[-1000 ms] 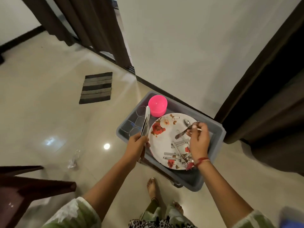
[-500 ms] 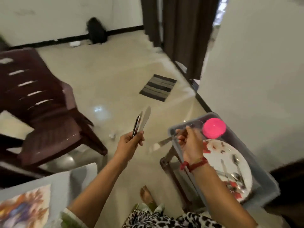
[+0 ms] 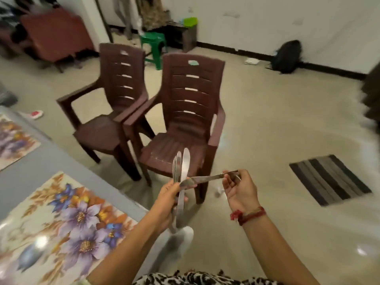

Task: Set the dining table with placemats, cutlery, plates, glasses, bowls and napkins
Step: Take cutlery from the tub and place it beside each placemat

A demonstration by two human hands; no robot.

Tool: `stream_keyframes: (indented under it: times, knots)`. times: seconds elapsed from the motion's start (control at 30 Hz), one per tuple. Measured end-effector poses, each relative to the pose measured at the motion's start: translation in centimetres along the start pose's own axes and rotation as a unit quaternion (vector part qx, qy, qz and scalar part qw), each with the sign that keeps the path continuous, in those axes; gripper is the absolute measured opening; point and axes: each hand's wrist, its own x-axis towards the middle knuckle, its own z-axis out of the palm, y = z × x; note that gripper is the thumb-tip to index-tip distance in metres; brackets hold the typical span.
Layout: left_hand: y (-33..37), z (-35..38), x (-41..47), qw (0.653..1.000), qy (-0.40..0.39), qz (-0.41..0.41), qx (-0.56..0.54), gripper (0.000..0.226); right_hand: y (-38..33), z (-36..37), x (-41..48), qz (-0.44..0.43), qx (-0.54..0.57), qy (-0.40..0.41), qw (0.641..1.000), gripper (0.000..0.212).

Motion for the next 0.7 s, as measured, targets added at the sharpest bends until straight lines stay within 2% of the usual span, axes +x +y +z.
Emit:
stream_keyframes:
  times: [0.17, 0.27, 0.43, 0.53, 0.63, 0.7]
  knots:
    - [3.2, -3.7, 2.2, 0.985, 0.139, 0.037, -0.097, 0.013, 3.8, 8.0, 3.3, 0.144, -0.012, -0.046, 0.988, 0.024]
    - [4.8, -4.7, 2.1, 0.949, 0.215, 0.082, -0.215, 0.007, 6.3, 11.2, 4.7, 0.205, -0.056, -0.083, 0.974, 0.027]
    - [6.1, -6.1, 2.0, 0.845, 0.403, 0.144, -0.321, 0.009, 9.7, 15.7, 6.7, 0.29, -0.179, -0.17, 0.925, 0.022]
    - [6.1, -5.6, 2.1, 0.765, 0.504, 0.18, -0.359, 0.009, 10.5, 17.3, 7.9, 0.356, -0.257, -0.25, 0.863, 0.016]
    - [5.7, -4.8, 1.7, 0.702, 0.563, 0.199, -0.389, 0.017, 10.5, 18.7, 8.2, 0.371, -0.327, -0.305, 0.814, 0.016]
    - [5.4, -4.2, 1.3, 0.662, 0.587, 0.217, -0.412, 0.013, 10.4, 19.5, 8.9, 0.362, -0.39, -0.367, 0.763, 0.014]
